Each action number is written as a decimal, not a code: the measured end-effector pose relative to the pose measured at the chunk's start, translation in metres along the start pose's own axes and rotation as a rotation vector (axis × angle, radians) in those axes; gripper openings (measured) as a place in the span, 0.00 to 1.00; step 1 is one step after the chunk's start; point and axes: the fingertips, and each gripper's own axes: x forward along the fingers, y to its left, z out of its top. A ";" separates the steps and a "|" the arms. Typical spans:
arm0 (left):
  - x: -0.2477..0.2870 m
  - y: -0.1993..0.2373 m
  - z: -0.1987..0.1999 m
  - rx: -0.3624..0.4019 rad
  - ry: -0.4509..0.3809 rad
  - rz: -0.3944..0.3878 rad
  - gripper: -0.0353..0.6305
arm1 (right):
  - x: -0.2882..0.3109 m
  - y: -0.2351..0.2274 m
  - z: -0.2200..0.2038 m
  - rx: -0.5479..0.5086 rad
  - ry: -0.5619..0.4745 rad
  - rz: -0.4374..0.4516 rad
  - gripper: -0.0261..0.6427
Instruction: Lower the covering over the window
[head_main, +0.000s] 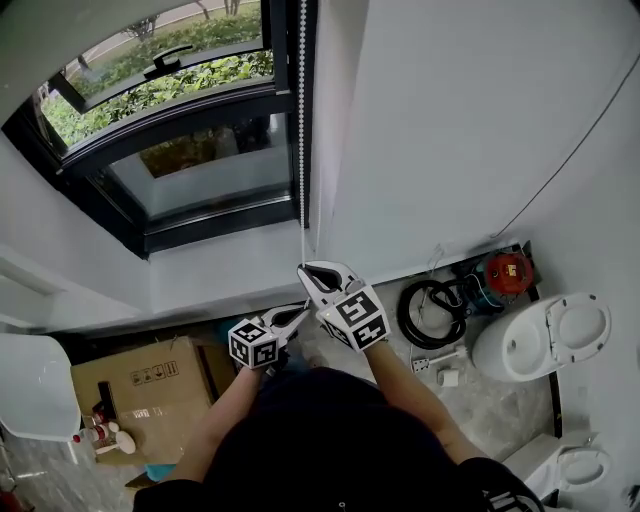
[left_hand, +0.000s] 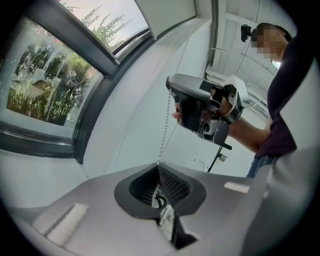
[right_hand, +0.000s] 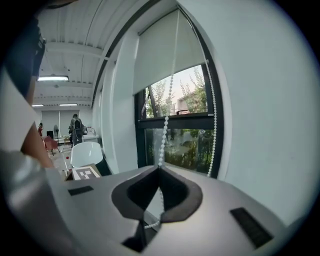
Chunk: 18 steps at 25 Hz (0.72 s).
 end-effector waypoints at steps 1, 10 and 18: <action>0.000 0.001 0.003 0.001 -0.007 0.002 0.07 | 0.002 0.001 -0.002 -0.004 0.013 0.005 0.06; -0.006 -0.001 0.023 0.013 -0.060 -0.017 0.07 | 0.014 0.008 -0.080 0.034 0.219 0.040 0.06; -0.025 0.003 0.043 0.025 -0.121 0.012 0.17 | 0.017 0.010 -0.121 0.061 0.317 0.055 0.06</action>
